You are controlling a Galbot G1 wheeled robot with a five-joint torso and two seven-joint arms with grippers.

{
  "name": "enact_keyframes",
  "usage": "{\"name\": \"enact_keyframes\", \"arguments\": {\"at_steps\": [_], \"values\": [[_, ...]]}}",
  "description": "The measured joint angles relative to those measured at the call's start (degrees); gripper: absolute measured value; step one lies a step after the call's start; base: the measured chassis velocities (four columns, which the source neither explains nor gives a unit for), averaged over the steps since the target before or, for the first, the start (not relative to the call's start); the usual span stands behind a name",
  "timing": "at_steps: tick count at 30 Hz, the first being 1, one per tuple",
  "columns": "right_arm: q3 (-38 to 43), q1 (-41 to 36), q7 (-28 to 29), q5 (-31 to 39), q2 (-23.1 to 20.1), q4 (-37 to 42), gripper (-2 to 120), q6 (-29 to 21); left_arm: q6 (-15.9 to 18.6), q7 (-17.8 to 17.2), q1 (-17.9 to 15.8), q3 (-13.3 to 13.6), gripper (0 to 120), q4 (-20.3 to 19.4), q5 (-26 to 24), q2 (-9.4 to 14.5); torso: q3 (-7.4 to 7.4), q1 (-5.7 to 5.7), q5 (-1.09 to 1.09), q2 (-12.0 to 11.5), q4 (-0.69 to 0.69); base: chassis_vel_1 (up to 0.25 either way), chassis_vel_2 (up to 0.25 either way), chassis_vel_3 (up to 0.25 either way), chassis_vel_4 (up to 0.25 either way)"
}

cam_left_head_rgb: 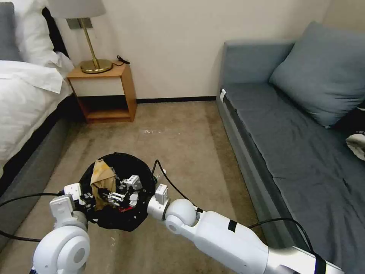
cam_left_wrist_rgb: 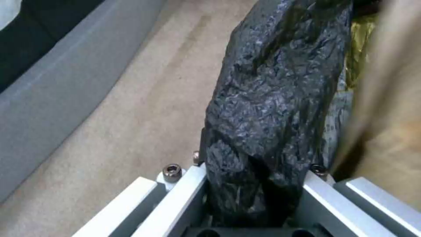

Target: Pick up the trash bin, then pick up the garbage on the floor and place it into the trash bin.

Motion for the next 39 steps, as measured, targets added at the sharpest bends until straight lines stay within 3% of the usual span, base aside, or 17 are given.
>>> {"name": "enact_keyframes", "arguments": {"at_steps": [2, 4, 5, 10, 27, 29, 31, 32, 35, 36, 39], "values": [[0.02, 0.17, -0.35, -1.21, -0.84, 0.00, 73, 0.01, 0.00, -0.02, 0.18, -0.01, 1, -0.14, 0.03, -0.07, 0.00, 0.00, 0.00, 0.00, 0.00, 0.000, 0.000, 0.000, 0.000], [0.02, 0.17, -0.35, -1.21, -0.84, 0.00, 73, 0.01, 0.00, -0.02, 0.18, -0.01, 1, -0.14, 0.03, -0.07, 0.00, 0.00, 0.00, 0.00, 0.00, 0.000, 0.000, 0.000, 0.000], [0.14, 0.52, -0.80, -3.63, -1.90, -0.22, 83, 0.15, 0.00, -0.03, 0.31, -0.02, 1, -0.24, 0.09, -0.08, 0.00, 0.00, 0.00, 0.00, 0.00, 0.000, 0.000, 0.000, 0.000], [0.71, 1.49, -2.30, -6.37, -3.47, -0.59, 99, 0.21, 0.00, -0.05, 0.34, -0.01, 1, -0.34, 0.19, -0.30, 0.00, 0.00, 0.00, 0.00, 0.00, 0.000, 0.000, 0.000, 0.000], [8.95, -0.11, -2.97, -2.64, -6.27, 3.95, 100, 3.45, 0.00, -0.05, 0.19, 0.44, 1, -0.25, 0.38, -0.34, 0.00, 0.00, 0.01, 0.00, 0.00, 0.000, 0.000, 0.000, 0.000], [12.40, -1.91, -0.45, -3.67, -7.22, 5.85, 100, 5.03, 0.00, -0.05, 0.15, 0.43, 1, -0.24, 0.35, -0.20, 0.00, 0.00, 0.01, 0.00, 0.01, 0.000, 0.000, 0.000, 0.000], [16.13, -4.96, 5.69, -6.64, -8.29, 8.89, 100, 6.38, 0.00, -0.05, 0.16, 0.33, 1, -0.23, 0.30, -0.15, -0.01, 0.00, 0.01, 0.00, 0.01, 0.000, 0.000, 0.000, 0.000], [16.13, -4.96, 5.69, -6.64, -8.29, 8.89, 100, 6.38, 0.00, -0.05, 0.16, 0.33, 1, -0.23, 0.30, -0.15, -0.01, 0.00, 0.01, 0.00, 0.01, 0.000, 0.000, 0.000, 0.000], [20.53, -11.18, 16.40, -15.83, -10.46, 13.49, 100, 7.29, -0.01, -0.06, 0.24, 0.10, 1, -0.22, 0.21, -0.03, 0.00, -0.01, 0.00, 0.00, -0.02, 0.000, 0.000, 0.000, 0.000], [20.53, -11.18, 16.40, -15.83, -10.46, 13.49, 100, 7.29, -0.01, -0.06, 0.24, 0.10, 1, -0.22, 0.21, -0.03, 0.00, -0.01, 0.00, 0.00, -0.02, 0.000, 0.000, 0.000, 0.000], [26.02, -19.74, 27.12, -27.24, -12.01, 19.36, 100, 5.69, -0.03, -0.07, 0.30, -0.24, 1, -0.19, 0.10, 0.13, -0.01, 0.00, 0.01, 0.00, -0.01, 0.000, 0.000, 0.000, 0.000]]}}
